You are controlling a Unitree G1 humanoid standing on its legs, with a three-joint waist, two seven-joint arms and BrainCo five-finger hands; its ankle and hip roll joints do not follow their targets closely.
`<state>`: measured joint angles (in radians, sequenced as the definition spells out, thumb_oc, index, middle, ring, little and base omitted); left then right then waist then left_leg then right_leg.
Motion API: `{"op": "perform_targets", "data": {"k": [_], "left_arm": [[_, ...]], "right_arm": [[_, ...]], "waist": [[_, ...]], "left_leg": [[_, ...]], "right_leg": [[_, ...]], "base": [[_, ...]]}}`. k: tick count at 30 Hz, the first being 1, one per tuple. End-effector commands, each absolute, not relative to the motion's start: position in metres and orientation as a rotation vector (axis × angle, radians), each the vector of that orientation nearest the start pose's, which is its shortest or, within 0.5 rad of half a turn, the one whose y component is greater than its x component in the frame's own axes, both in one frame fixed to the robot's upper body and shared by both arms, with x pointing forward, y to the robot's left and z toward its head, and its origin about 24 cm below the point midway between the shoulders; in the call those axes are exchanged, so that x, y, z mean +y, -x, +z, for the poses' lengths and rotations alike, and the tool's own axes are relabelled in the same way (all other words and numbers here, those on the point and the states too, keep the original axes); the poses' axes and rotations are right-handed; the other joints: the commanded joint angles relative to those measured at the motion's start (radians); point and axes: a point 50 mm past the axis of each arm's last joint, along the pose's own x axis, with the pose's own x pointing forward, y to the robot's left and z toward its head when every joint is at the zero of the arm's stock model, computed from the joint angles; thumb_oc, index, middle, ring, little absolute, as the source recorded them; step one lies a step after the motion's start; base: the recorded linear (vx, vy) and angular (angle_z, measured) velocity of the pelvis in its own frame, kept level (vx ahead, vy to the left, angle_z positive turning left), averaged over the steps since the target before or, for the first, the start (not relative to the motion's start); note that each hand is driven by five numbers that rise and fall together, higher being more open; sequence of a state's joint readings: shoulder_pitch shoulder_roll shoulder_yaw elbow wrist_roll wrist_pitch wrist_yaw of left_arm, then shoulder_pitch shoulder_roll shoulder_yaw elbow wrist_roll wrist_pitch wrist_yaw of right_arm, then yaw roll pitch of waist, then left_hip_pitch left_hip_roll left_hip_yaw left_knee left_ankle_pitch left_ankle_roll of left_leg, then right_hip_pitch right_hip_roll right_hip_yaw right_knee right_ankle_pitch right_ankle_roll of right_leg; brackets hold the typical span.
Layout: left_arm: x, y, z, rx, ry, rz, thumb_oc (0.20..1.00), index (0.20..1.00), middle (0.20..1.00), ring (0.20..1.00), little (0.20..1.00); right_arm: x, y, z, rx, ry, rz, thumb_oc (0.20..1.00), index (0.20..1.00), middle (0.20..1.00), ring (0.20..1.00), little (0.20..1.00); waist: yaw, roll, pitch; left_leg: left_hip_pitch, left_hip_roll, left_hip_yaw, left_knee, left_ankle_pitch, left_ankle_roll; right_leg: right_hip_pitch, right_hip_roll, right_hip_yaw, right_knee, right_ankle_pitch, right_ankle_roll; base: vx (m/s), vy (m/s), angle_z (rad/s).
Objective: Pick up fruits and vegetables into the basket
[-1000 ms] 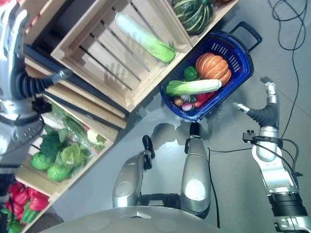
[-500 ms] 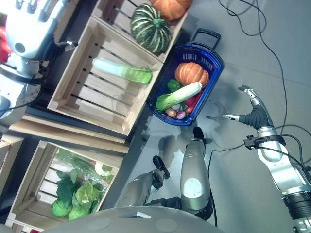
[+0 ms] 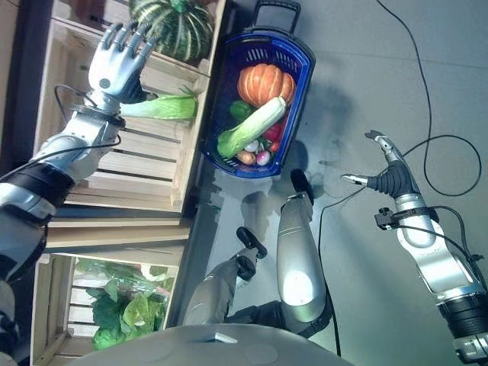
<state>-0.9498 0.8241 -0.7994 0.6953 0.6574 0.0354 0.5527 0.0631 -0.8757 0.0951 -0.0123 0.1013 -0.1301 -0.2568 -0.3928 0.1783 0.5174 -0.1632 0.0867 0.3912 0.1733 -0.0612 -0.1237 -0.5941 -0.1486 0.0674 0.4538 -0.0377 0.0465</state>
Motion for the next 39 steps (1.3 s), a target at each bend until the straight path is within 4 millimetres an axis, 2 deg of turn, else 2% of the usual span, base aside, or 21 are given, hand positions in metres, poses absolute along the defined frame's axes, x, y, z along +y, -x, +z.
{"op": "perform_targets", "data": {"k": [1, 2, 4, 9, 15, 19, 24, 28, 34, 39], "left_arm": [[0.274, -0.374, 0.219, -0.406, -1.757, 0.414, 1.0, 1.0, 1.0, 1.0, 1.0], [0.278, -0.375, 0.21, -0.349, -1.721, 0.392, 1.0, 1.0, 1.0, 1.0, 1.0], [0.278, -0.376, 0.209, -0.341, -1.715, 0.385, 1.0, 1.0, 1.0, 1.0, 1.0], [0.29, -0.375, 0.185, -0.177, -1.664, 0.336, 1.0, 1.0, 1.0, 1.0, 1.0], [0.309, -0.37, 0.182, -0.09, -1.696, 0.433, 1.0, 1.0, 1.0, 1.0, 1.0], [0.323, -0.367, 0.189, -0.04, -1.76, 0.511, 1.0, 1.0, 1.0, 1.0, 1.0], [0.342, -0.361, 0.213, -0.025, -1.985, 0.67, 1.0, 1.0, 1.0, 1.0, 1.0], [0.35, -0.356, 0.226, -0.019, -2.102, 0.784, 1.0, 1.0, 1.0, 1.0, 1.0], [0.351, -0.355, 0.242, -0.007, -2.187, 0.869, 1.0, 1.0, 1.0, 1.0, 1.0], [0.35, -0.357, 0.245, 0.022, -2.208, 0.885, 1.0, 1.0, 1.0, 1.0, 1.0]], "right_arm": [[-0.272, -0.243, 0.117, -0.251, 0.622, -0.145, 1.0, 1.0, 1.0, 1.0, 1.0], [-0.272, -0.242, 0.115, -0.249, 0.612, -0.154, 1.0, 1.0, 1.0, 1.0, 1.0], [-0.272, -0.242, 0.114, -0.248, 0.611, -0.156, 1.0, 1.0, 1.0, 1.0, 1.0], [-0.276, -0.241, 0.112, -0.247, 0.602, -0.19, 1.0, 1.0, 1.0, 1.0, 1.0], [-0.278, -0.242, 0.117, -0.273, 0.604, -0.226, 1.0, 1.0, 1.0, 1.0, 1.0], [-0.28, -0.242, 0.12, -0.289, 0.606, -0.25, 1.0, 1.0, 1.0, 1.0, 1.0], [-0.282, -0.242, 0.122, -0.315, 0.612, -0.283, 1.0, 1.0, 1.0, 1.0, 1.0], [-0.282, -0.243, 0.121, -0.325, 0.617, -0.291, 1.0, 1.0, 1.0, 1.0, 1.0], [-0.278, -0.244, 0.116, -0.338, 0.604, -0.291, 1.0, 1.0, 1.0, 1.0, 1.0], [-0.276, -0.246, 0.116, -0.349, 0.589, -0.291, 1.0, 1.0, 1.0, 1.0, 1.0]], "waist": [[-0.035, -0.07, 0.003], [-0.036, -0.072, 0.003], [-0.036, -0.073, 0.003], [-0.029, -0.072, 0.003], [-0.022, -0.066, 0.003], [-0.021, -0.063, 0.003], [-0.026, -0.055, 0.003], [-0.03, -0.054, 0.003], [-0.033, -0.056, 0.003], [-0.035, -0.057, 0.003]], "left_leg": [[-0.2, 0.042, -0.009, 0.221, -0.069, 0.034], [-0.219, 0.042, -0.006, 0.233, -0.072, 0.035], [-0.222, 0.043, -0.005, 0.235, -0.073, 0.036], [-0.277, 0.04, 0.001, 0.255, -0.074, 0.037], [-0.321, 0.037, 0.0, 0.274, -0.076, 0.037], [-0.351, 0.034, 0.001, 0.289, -0.08, 0.039], [-0.399, 0.028, 0.004, 0.324, -0.098, 0.044], [-0.436, 0.028, 0.006, 0.353, -0.114, 0.049], [-0.474, 0.029, 0.009, 0.383, -0.137, 0.058], [-0.502, 0.028, 0.006, 0.405, -0.152, 0.063]], "right_leg": [[0.014, -0.044, 0.003, -0.035, -0.062, 0.092], [-0.005, -0.043, 0.006, -0.03, -0.06, 0.091], [-0.008, -0.043, 0.006, -0.029, -0.06, 0.091], [-0.058, -0.049, 0.011, -0.031, -0.046, 0.092], [-0.099, -0.058, 0.013, -0.031, -0.037, 0.092], [-0.127, -0.064, 0.02, -0.033, -0.028, 0.092], [-0.179, -0.072, 0.037, -0.029, -0.015, 0.094], [-0.212, -0.074, 0.056, -0.027, -0.006, 0.095], [-0.246, -0.075, 0.071, -0.03, 0.008, 0.096], [-0.272, -0.072, 0.083, -0.027, 0.015, 0.095]], "base": [[-0.06, 0.021, 0.0], [0.0, 0.0, 0.0], [0.0, 0.0, 0.0], [-0.03, 0.058, 0.01], [-0.02, 0.054, 0.02], [0.0, 0.054, 0.03], [0.02, 0.042, 0.03], [0.03, 0.037, -0.04], [0.02, 0.006, -0.02], [0.02, -0.001, -0.05]]}}
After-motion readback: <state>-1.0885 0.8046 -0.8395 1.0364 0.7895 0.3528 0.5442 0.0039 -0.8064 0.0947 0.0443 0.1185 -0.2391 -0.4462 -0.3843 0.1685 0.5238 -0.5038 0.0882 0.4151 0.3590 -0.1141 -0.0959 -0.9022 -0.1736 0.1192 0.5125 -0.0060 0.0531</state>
